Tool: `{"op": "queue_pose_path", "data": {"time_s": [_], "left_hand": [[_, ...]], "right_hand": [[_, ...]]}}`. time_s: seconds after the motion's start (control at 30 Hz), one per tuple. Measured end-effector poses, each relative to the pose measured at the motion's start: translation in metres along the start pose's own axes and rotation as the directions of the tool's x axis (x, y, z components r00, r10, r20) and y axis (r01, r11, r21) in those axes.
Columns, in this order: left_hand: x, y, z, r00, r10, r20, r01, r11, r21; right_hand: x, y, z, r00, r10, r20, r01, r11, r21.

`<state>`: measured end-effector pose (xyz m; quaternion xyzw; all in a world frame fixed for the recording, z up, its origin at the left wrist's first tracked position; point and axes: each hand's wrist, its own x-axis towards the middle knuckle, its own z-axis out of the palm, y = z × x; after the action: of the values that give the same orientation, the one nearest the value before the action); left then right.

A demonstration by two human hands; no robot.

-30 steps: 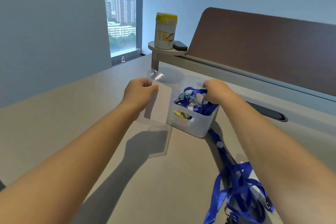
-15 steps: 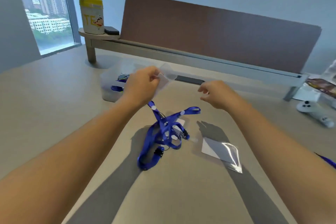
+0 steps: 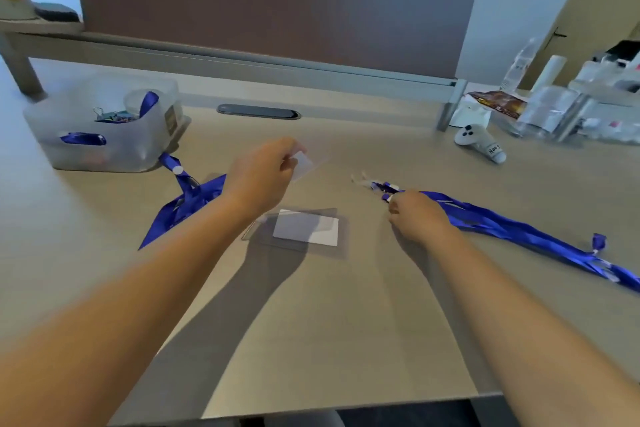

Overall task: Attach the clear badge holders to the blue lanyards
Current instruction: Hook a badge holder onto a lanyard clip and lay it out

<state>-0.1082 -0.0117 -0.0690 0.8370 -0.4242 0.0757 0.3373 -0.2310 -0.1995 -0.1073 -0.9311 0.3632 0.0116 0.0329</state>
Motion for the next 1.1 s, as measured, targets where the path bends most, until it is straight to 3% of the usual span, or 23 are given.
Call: {"op": "queue_pose_path", "data": {"time_s": [0.23, 0.33, 0.57, 0.7, 0.8, 0.9, 1.1], "left_hand": [[0.005, 0.005, 0.016, 0.998, -0.032, 0.056, 0.029, 0.998, 0.052], [0.008, 0.005, 0.02, 0.996, -0.048, 0.069, 0.043, 0.997, 0.061], [0.013, 0.007, 0.025, 0.996, -0.073, 0.06, 0.074, 0.997, -0.002], [0.016, 0.01, 0.022, 0.997, -0.078, -0.014, 0.077, 0.996, -0.049], [0.018, 0.016, 0.016, 0.993, -0.084, -0.078, 0.076, 0.991, -0.106], [0.02, 0.023, 0.011, 0.99, -0.105, -0.09, 0.09, 0.984, -0.151], [0.024, 0.031, 0.003, 0.952, -0.304, -0.026, 0.266, 0.869, -0.418]], "right_hand": [[-0.002, 0.003, 0.002, 0.997, -0.016, -0.069, 0.026, 0.99, 0.139], [0.0, 0.003, 0.002, 0.996, -0.073, -0.055, 0.075, 0.996, 0.04], [0.012, -0.001, 0.008, 0.991, -0.118, -0.058, 0.117, 0.993, -0.015], [0.014, -0.005, 0.002, 0.991, -0.076, -0.111, 0.091, 0.985, 0.145], [0.014, -0.01, -0.015, 0.972, -0.046, -0.232, 0.133, 0.916, 0.378], [0.007, -0.018, -0.033, 0.956, -0.013, -0.292, 0.193, 0.778, 0.598], [0.0, -0.042, -0.063, 0.956, -0.028, -0.291, 0.257, 0.557, 0.79]]}}
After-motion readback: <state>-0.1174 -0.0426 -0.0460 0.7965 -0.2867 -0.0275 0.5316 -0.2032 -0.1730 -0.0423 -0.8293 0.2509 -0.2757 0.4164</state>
